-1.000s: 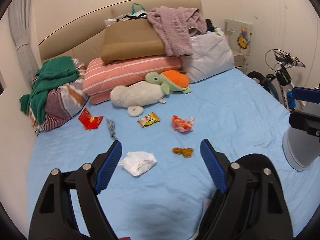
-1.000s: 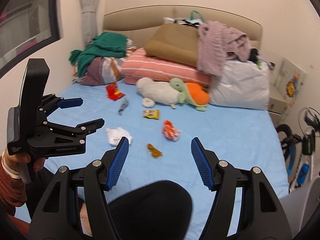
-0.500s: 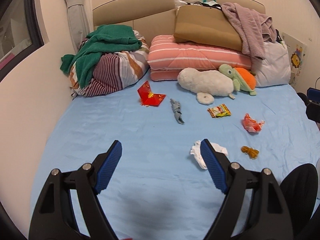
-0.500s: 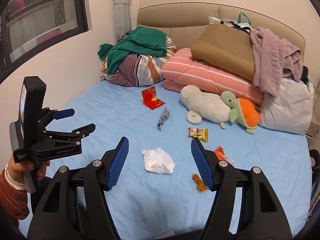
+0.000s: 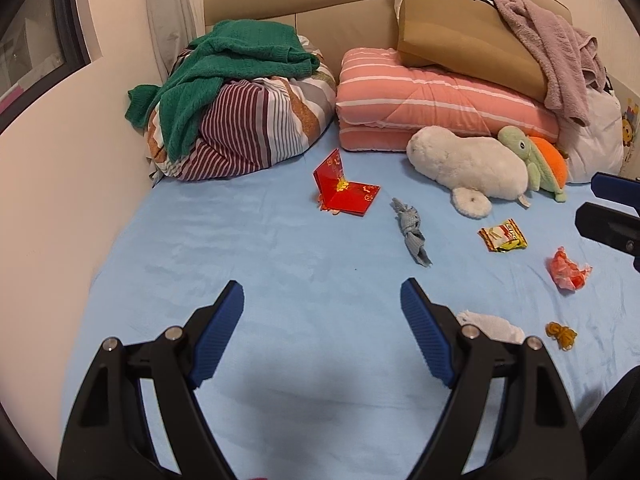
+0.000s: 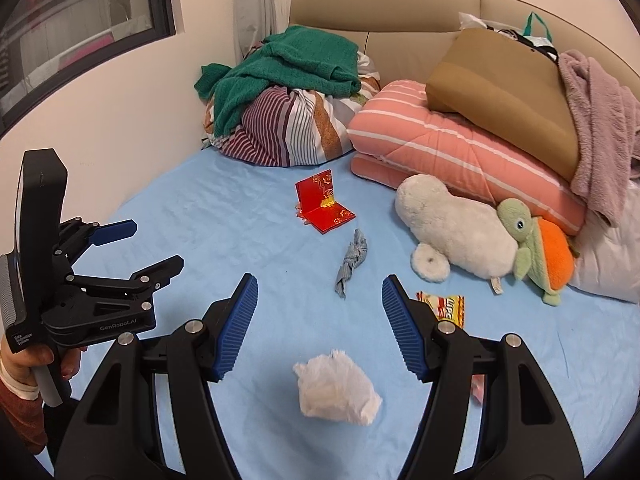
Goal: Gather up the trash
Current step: 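Grasp the red envelope with left tool while right tool grasps grey sock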
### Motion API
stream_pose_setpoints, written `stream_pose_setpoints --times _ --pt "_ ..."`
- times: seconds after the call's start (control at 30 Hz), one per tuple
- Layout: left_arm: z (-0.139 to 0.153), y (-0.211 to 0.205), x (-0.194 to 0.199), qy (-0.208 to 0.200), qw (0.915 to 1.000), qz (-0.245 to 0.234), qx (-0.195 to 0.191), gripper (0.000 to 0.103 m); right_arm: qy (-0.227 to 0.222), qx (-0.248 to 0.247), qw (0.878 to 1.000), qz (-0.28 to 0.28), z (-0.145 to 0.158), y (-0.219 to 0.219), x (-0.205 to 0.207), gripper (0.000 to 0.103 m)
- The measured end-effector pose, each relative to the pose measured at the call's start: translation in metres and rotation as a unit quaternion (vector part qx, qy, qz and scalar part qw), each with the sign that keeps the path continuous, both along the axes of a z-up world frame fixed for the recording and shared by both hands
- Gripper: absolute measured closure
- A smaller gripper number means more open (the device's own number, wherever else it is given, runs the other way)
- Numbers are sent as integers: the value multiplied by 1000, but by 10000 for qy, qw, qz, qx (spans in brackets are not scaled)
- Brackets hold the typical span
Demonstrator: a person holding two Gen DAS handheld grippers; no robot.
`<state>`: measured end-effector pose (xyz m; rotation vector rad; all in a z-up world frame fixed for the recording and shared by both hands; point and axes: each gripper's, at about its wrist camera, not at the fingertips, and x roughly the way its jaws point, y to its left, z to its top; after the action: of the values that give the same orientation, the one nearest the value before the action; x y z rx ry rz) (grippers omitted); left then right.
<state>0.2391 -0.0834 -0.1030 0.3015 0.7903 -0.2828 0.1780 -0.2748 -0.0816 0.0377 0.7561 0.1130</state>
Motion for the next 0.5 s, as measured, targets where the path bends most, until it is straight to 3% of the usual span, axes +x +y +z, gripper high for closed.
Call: stream_pose_setpoints --times 0.5 --pt "-80 -23 155 241 9993 183 -215 22 538 -7 9984 -155 -103 -9 160 41"
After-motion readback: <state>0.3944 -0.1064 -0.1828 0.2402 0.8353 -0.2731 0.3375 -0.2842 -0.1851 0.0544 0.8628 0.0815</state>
